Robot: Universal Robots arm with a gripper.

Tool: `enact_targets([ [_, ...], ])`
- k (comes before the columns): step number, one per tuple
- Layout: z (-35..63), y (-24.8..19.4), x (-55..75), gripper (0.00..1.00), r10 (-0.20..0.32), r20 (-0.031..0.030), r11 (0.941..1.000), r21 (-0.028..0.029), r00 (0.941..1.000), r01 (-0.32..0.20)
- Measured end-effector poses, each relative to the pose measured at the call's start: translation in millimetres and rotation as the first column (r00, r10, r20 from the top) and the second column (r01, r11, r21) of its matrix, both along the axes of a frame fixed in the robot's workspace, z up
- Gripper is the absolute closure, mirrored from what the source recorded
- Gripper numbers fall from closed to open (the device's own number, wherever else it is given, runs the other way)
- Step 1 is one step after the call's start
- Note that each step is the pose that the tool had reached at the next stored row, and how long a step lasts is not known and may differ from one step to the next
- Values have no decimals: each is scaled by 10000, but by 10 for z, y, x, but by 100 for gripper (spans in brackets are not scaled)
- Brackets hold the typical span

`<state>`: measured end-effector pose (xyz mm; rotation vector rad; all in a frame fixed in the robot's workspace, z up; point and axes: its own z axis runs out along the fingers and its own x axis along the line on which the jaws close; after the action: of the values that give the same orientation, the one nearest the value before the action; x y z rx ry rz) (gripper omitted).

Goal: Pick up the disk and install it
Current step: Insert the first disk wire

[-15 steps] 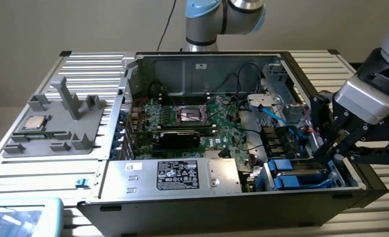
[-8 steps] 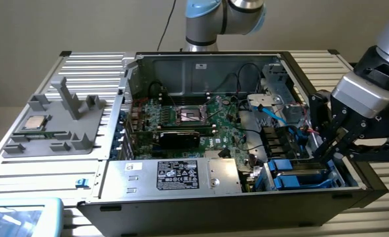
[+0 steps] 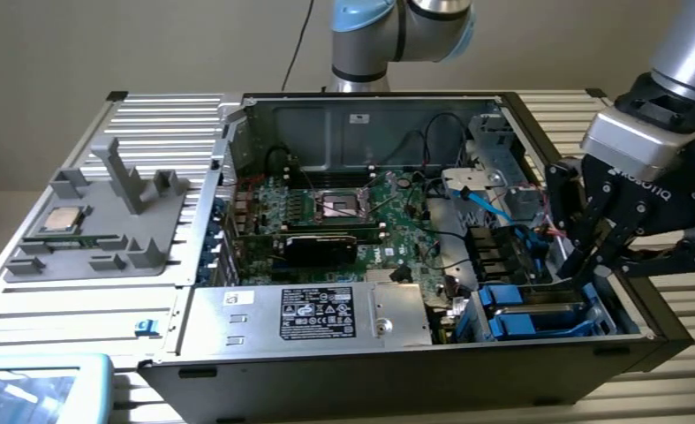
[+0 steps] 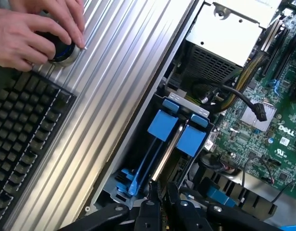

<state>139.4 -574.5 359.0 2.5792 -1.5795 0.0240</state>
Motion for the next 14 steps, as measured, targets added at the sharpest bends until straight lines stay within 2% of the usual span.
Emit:
enact_targets([
  [3,0,46,0,84,-1,3,9997,-248,10000,1],
  [4,0,56,0,84,0,5,9995,-315,10000,0],
  [5,0,60,0,84,-2,7,9994,-349,10000,2],
  [7,-1,62,-2,84,-29,11,9993,-378,10000,29],
  [14,0,65,-56,84,-202,31,9990,-392,9998,203],
])
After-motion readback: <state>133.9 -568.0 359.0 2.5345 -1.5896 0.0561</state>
